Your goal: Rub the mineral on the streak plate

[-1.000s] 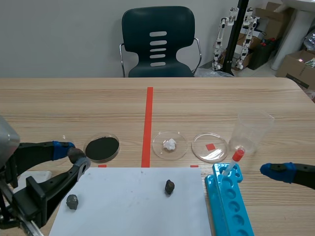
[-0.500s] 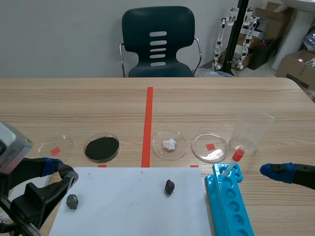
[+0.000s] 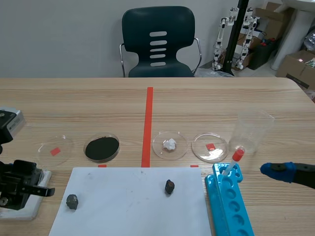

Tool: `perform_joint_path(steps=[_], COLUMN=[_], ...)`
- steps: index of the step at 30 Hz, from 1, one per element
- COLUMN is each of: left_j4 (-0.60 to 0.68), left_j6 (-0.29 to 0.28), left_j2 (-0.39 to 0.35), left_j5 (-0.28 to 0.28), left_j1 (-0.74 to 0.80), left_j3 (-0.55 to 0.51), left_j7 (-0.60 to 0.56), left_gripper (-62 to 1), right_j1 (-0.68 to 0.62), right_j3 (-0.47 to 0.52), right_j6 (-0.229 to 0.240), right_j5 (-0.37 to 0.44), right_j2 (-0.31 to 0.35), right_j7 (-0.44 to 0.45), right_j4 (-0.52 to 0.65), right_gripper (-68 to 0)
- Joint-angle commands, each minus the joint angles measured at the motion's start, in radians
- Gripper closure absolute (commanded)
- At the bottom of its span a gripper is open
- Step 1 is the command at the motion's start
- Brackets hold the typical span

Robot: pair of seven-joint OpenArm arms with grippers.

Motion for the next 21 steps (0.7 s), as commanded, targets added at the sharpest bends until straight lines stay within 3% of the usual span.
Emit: perform_joint_path(steps=[1, 9, 12, 17, 21], left_j4=[0.002, -0.219, -0.309, -0.409, -0.504], left_j6=[0.012, 0.016, 0.013, -0.054, -0.08], left_j2=[-0.003, -0.003, -0.003, 0.002, 0.016], left_j5=[-0.018, -0.069, -0.09, -0.147, -0.15], left_j1=[-0.049, -0.262, -0.333, -0.42, -0.48], left_j3=[-0.023, -0.027, -0.026, -0.026, -0.026], left_j7=[0.059, 0.3, 0.324, 0.321, 0.326], left_gripper=[-13.2, -13.2, -13.2, -13.2, -13.2], right_j1=[0.005, 0.005, 0.005, 0.005, 0.005], right_j3=[0.005, 0.005, 0.005, 0.005, 0.005], right_j6=[0.0, 0.0, 0.0, 0.0, 0.0], right_j5=[0.013, 0.013, 0.013, 0.013, 0.013], right_j2=[0.002, 0.002, 0.002, 0.002, 0.002], right_j7=[0.011, 0.011, 0.011, 0.011, 0.011], right_j4=[0.014, 0.014, 0.014, 0.014, 0.014], right_gripper=[-65.3, -65.3, -65.3, -65.3, -65.3])
